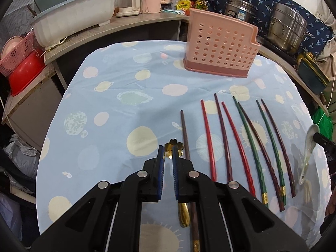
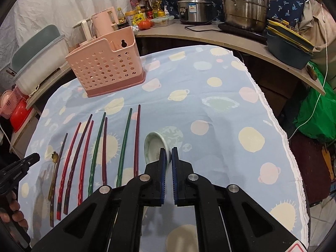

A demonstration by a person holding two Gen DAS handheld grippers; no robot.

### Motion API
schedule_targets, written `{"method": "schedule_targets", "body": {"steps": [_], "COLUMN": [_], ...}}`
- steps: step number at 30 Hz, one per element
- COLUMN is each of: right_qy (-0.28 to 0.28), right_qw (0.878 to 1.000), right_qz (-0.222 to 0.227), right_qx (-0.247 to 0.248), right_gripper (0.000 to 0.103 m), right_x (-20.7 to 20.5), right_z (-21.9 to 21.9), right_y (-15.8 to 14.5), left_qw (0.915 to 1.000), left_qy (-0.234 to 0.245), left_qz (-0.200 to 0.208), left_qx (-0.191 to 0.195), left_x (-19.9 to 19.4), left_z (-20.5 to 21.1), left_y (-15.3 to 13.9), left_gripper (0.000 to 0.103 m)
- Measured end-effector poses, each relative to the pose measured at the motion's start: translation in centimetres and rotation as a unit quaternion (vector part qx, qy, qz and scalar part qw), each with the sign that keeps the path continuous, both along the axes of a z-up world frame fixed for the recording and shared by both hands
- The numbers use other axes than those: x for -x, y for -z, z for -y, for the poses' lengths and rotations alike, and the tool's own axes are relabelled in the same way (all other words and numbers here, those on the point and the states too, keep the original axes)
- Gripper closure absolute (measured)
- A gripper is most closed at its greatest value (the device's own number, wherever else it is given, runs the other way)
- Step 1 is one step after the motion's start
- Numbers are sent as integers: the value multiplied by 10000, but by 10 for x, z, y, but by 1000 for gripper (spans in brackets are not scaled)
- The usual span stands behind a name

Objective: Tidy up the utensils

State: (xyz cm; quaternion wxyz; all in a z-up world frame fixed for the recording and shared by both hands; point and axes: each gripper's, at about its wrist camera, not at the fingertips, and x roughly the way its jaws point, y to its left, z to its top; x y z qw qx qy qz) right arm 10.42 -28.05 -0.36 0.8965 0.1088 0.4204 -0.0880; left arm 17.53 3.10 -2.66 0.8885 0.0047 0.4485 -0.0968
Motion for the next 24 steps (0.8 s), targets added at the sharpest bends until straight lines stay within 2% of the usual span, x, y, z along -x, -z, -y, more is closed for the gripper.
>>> {"method": "schedule_targets", "body": {"steps": [7,9,10,17,20,24], "right_qy": [31,38,41,118,127,115], "right_qw": [10000,10000,10000,9999,9999,9999], "right_qz": [13,0,-5,-27,-20,-23], "right_qx": [-47,-44,-50,-101,-94,-80], "right_gripper": [97,97,97,97,97,97], "right_x": [9,10,11,12,11,10], "right_z": [-1,-1,-1,1,2,2], "right_y": [-4,-4,-4,-6,-7,-7], "left_qw": [9996,9995,9993,9985,9986,9986], "left_qy": [-159,-230,-288,-323,-290,-322], "left_qz": [-229,-221,-216,-417,-396,-388], "left_qx": [-14,-65,-93,-142,-190,-133], "left_x": [-5,-5,-5,-13,-14,-17], "left_z": [-9,-11,-13,-21,-19,-18], "left_y": [20,24,26,41,42,43], "left_gripper": [93,72,67,57,49,43]}}
